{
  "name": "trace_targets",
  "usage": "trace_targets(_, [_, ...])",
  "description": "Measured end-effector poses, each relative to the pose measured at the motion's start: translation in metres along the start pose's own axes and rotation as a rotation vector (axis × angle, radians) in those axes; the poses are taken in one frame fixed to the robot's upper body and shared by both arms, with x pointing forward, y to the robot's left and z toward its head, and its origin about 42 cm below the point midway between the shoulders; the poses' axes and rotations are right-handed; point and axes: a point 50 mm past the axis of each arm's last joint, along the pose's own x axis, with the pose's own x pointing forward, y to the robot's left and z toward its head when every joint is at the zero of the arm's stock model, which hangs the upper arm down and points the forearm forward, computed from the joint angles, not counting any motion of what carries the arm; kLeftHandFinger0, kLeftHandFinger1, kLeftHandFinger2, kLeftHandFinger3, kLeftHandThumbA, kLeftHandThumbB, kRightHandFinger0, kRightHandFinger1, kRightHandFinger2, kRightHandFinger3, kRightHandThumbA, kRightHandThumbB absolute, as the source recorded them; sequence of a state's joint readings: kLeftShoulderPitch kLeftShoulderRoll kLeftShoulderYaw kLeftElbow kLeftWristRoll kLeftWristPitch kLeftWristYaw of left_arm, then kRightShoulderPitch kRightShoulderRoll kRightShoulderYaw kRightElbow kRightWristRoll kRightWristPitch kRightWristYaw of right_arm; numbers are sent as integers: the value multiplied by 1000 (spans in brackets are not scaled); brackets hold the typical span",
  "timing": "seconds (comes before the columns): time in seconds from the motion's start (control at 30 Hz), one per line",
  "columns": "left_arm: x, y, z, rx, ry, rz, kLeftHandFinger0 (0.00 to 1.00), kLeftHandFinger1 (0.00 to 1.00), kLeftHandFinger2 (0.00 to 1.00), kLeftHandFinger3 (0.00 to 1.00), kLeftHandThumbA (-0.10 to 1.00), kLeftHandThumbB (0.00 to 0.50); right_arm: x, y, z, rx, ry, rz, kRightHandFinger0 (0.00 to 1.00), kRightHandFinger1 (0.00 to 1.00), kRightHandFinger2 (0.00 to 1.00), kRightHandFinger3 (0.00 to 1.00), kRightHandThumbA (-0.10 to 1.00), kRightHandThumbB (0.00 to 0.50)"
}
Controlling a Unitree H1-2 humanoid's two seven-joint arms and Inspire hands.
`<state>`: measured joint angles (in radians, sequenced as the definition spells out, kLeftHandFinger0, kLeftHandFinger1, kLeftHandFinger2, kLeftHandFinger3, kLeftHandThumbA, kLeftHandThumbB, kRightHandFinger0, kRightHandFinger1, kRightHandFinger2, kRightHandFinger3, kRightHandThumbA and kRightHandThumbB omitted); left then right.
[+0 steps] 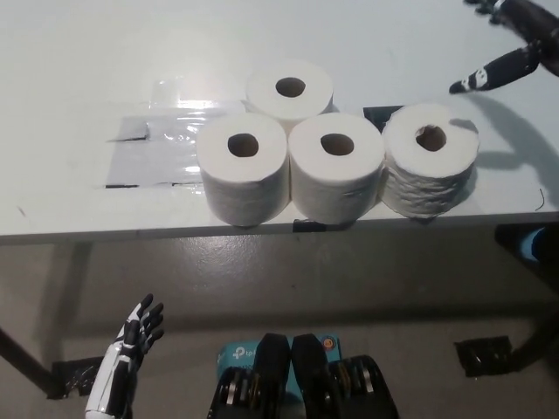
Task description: A few rolls of toilet paper are kept infront of the robot and the robot uses its right hand to lift one of the rolls and and places it on top of the other rolls to stack it.
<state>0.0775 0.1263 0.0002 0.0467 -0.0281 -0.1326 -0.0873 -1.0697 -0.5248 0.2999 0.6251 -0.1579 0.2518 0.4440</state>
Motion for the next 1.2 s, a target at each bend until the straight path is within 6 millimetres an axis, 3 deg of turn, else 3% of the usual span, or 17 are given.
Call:
trace_targets(0.2, [0,0,0,3,-1,-1,1000,1000,1000,1000,1000,86,11,-5,-1,-47,112,140,1000,1000,1000,1000,986,402])
trace_targets(0.3, [1,-1,2,7,-5,-6,1000,1000,1000,1000,1000,86,12,-16,8,-72,143,188,1000,1000,1000,1000,986,380])
trace_targets(0.33, [1,-1,2,9,-8,-7,1000,1000,1000,1000,1000,95,11,-21,12,-78,145,199,1000,1000,1000,1000,988,345])
trace_targets(0.47, [2,-1,3,14,-12,-10,1000,1000,1000,1000,1000,91,11,-31,26,-90,137,232,1000,1000,1000,1000,1000,353])
trace_targets(0.67, [2,-2,3,16,-11,-13,1000,1000,1000,1000,1000,79,12,-28,21,-93,164,276,1000,1000,1000,1000,1000,393])
trace_targets(0.9, [1,-2,3,19,-10,-16,1000,1000,1000,1000,1000,83,16,-21,14,-101,208,303,1000,1000,1000,1000,1000,387])
trace_targets(1.1, [1,-3,5,21,-17,-17,1000,1000,1000,1000,1000,85,25,-8,9,-96,243,335,1000,1000,1000,1000,1000,324])
trace_targets(1.2, [1,-3,5,23,-18,-18,1000,1000,1000,1000,1000,83,28,-4,8,-92,252,346,1000,1000,1000,1000,1000,324])
